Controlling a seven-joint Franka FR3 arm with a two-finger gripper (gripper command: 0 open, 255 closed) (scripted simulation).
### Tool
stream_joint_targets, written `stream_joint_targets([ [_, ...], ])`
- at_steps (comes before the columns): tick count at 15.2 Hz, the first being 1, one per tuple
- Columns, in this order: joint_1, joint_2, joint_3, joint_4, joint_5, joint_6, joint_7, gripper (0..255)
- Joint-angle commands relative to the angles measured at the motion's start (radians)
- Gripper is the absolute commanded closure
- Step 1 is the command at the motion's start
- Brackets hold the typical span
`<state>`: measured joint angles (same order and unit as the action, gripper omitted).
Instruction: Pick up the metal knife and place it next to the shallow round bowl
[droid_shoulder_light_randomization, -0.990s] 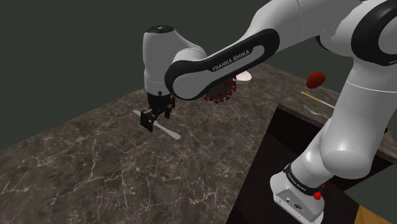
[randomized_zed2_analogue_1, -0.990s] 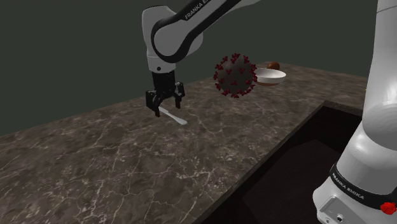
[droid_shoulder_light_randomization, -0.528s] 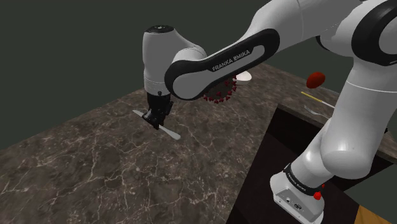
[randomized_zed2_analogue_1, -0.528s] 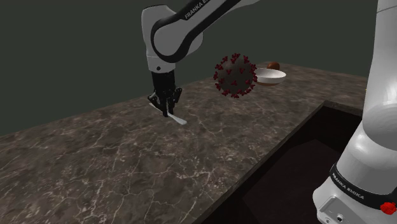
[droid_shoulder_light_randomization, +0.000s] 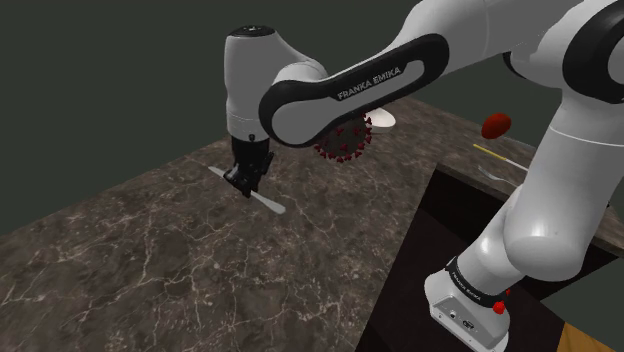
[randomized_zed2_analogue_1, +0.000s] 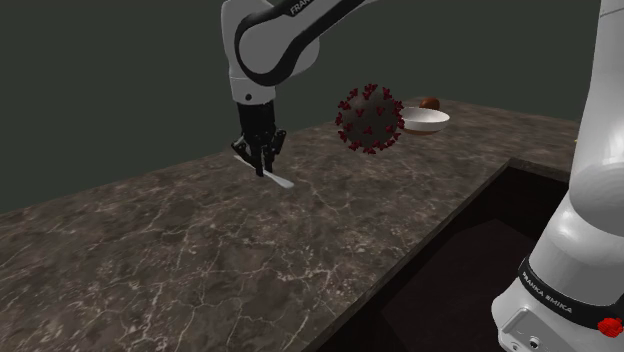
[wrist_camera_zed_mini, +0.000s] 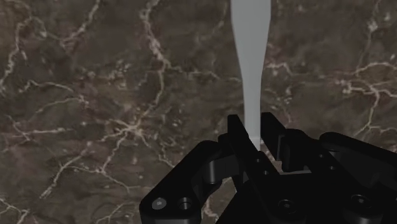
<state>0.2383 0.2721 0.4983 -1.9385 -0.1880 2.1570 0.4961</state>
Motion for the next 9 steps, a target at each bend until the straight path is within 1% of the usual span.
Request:
stream_joint_targets([
  [1,-0.003,-0.013,0.003,0.013,0.009,-0.024,-0.007,255],
  [9,-0.010,-0.059,0.012,0.067,0.041,-0.118,-0.030,255],
])
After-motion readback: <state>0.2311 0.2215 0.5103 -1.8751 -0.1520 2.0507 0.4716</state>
